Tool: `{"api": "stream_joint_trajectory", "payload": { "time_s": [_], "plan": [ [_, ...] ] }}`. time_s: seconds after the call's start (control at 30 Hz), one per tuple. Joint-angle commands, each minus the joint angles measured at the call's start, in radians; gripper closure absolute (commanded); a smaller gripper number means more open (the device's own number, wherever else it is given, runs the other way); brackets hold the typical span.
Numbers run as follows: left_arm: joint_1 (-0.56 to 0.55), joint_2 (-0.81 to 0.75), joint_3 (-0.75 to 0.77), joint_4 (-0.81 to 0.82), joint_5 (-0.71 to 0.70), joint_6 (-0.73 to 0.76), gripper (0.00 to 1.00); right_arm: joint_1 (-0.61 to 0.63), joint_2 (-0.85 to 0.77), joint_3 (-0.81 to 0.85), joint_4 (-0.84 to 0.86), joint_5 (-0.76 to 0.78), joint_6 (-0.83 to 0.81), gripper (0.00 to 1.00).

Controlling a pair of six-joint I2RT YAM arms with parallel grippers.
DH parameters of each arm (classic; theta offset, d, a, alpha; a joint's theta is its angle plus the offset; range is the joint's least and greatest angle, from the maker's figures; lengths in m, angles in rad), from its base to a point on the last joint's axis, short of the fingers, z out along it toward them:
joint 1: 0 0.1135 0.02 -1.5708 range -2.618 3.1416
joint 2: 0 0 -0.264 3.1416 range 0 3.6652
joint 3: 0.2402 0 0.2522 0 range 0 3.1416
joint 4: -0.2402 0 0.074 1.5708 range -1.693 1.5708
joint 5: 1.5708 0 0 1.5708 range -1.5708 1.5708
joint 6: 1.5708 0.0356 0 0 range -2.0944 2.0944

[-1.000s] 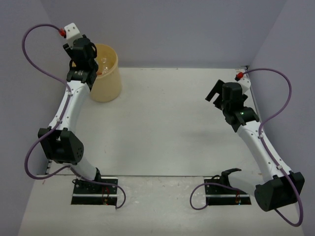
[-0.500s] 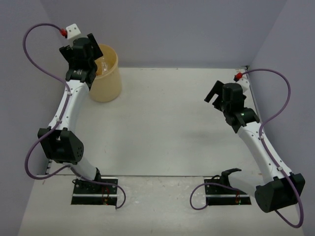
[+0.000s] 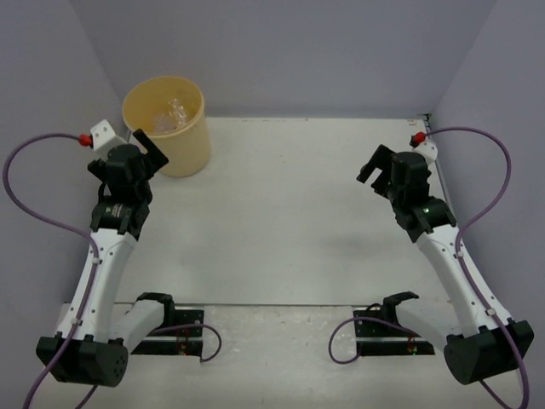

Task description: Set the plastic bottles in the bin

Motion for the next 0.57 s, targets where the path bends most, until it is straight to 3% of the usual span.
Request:
{"api": "stream_joint_trajectory", "payload": {
  "time_s": [0.0, 0.53],
  "plan": [
    [0.003, -0.125, -0.190, 0.004, 0.023, -0.124, 0.00, -0.005, -0.050, -0.039, 0.051, -0.017, -0.018, 0.01],
    [0.004, -0.122, -0.203, -0.055, -0.003, -0.138, 0.00, -0.005, -0.124, -0.078, 0.096, -0.007, 0.029, 0.01]
  ]
}}
